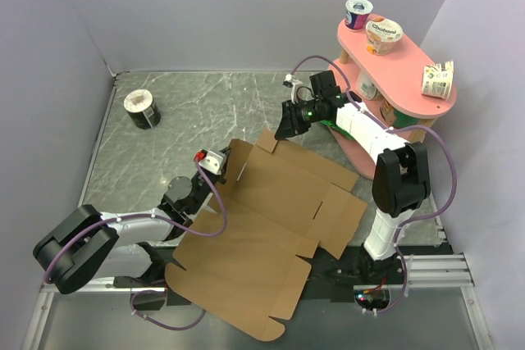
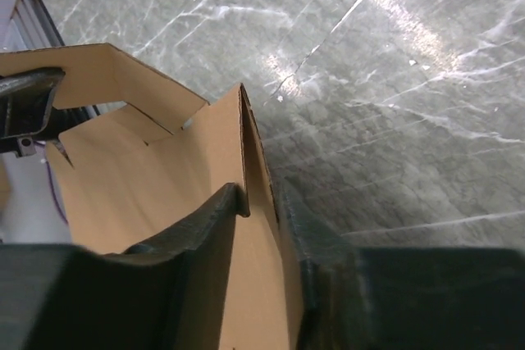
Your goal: Fold the paper box
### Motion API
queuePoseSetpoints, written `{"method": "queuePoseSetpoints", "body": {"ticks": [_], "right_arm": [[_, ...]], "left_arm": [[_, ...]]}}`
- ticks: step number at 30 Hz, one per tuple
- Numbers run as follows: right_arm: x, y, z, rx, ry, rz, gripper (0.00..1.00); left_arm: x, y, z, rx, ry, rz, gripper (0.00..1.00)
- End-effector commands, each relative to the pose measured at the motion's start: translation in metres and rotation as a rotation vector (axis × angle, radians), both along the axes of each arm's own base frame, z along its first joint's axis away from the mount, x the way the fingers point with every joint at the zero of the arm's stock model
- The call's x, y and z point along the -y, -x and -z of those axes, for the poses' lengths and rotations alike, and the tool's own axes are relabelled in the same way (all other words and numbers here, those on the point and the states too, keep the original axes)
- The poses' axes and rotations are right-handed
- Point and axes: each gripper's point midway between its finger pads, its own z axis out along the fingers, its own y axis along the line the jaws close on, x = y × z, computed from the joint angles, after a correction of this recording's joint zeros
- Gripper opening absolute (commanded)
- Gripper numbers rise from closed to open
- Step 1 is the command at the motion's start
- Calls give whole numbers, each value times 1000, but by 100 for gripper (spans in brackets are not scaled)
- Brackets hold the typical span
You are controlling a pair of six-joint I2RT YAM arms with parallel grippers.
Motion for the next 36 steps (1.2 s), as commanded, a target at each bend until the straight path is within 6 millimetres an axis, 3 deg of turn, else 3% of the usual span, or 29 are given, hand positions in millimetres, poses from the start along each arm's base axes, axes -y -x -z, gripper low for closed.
{"method": "queuePoseSetpoints", "body": {"ticks": [1, 6, 11, 15, 21, 22, 24, 25, 28, 31, 36], "right_arm": [[-4, 1, -12, 22, -52, -25, 18], [-6, -3, -27, 71, -80, -18, 4], [-11, -6, -48, 229, -29, -1, 0], [-12, -5, -53, 258, -4, -2, 0], [-10, -7, -63, 466, 123, 47, 0], [-10, -8, -66, 499, 136, 58, 0], [-5, -11, -76, 576, 166, 73, 0], [-6, -14, -80, 623, 202, 88, 0], [-9, -19, -85, 748, 331, 82, 0], [-21, -23, -94, 852, 403, 57, 0], [-25, -29, -106, 1025, 538, 68, 0]], "left_arm": [[-2, 4, -30, 88, 59, 9, 12], [2, 2, -27, 75, 53, 14, 12], [4, -9, -22, 29, 48, -21, 12], [5, -11, -22, 20, 66, -18, 12], [2, -18, -30, -47, 179, 33, 41], [-1, -20, -32, -57, 197, 41, 51], [-7, -24, -32, -91, 235, 84, 59], [-10, -24, -37, -89, 251, 95, 69], [-14, -20, -42, -98, 283, 143, 87], [-17, -22, -42, -147, 313, 166, 96], [-40, -35, -43, -242, 437, 70, 98]]}}
